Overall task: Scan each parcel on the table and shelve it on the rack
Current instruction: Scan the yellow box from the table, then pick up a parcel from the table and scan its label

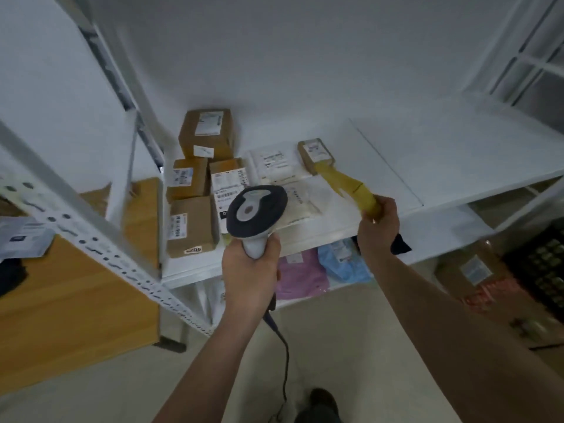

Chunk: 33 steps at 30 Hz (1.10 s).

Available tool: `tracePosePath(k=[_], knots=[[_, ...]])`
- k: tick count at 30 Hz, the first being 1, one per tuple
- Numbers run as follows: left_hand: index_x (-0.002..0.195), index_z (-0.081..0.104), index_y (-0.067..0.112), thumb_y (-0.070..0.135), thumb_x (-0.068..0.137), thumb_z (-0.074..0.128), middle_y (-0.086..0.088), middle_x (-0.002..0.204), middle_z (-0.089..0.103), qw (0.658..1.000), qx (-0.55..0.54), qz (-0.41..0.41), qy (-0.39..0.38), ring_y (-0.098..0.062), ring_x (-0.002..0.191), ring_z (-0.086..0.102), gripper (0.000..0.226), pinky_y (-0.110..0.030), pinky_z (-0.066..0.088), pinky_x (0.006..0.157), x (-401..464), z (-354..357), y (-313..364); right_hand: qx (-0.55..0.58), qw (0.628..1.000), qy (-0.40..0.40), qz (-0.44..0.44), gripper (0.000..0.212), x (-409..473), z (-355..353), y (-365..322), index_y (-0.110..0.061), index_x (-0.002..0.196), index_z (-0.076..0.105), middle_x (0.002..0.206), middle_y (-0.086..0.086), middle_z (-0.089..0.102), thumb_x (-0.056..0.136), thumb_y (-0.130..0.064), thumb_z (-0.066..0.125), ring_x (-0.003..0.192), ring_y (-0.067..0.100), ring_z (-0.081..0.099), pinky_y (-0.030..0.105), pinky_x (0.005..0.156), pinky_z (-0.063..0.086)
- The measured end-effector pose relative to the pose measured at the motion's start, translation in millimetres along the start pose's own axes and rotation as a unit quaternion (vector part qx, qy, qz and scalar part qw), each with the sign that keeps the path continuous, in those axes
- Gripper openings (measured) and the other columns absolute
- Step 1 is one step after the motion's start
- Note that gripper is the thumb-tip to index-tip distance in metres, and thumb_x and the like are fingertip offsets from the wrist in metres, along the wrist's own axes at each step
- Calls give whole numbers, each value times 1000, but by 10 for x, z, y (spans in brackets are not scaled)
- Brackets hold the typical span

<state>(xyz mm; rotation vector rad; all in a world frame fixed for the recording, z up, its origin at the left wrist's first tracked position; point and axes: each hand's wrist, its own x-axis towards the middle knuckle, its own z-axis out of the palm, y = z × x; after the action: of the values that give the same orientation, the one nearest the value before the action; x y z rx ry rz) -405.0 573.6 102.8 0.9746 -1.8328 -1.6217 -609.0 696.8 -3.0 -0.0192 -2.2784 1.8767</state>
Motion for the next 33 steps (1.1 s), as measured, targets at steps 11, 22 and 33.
tracePosePath(k=[11, 22, 33], knots=[[75, 61, -1, 13, 93, 64, -6, 51, 57, 997, 41, -59, 32, -8, 38, 52, 23, -16, 41, 40, 184, 1024, -120, -222, 930, -219, -193, 53, 894, 96, 728, -3, 96, 64, 110, 12, 63, 59, 28, 44, 110, 32, 52, 22, 93, 36], [71, 59, 1, 15, 93, 63, -7, 52, 57, 992, 61, -88, 61, -8, 39, 52, 26, -18, 42, 42, 243, 1129, -206, -276, 887, -305, -209, 32, 969, 318, 1062, -15, 118, 65, 142, 6, 51, 91, -8, 51, 141, 27, 34, 58, 111, 27], [76, 61, -5, 14, 93, 63, -11, 55, 58, 990, 60, -74, 105, -6, 39, 53, 26, -14, 42, 41, 165, 767, -161, -280, 887, -271, -246, 60, 713, 610, 464, -14, 141, 49, 154, 7, 38, 95, -51, 40, 146, 28, 26, 54, 117, 11]])
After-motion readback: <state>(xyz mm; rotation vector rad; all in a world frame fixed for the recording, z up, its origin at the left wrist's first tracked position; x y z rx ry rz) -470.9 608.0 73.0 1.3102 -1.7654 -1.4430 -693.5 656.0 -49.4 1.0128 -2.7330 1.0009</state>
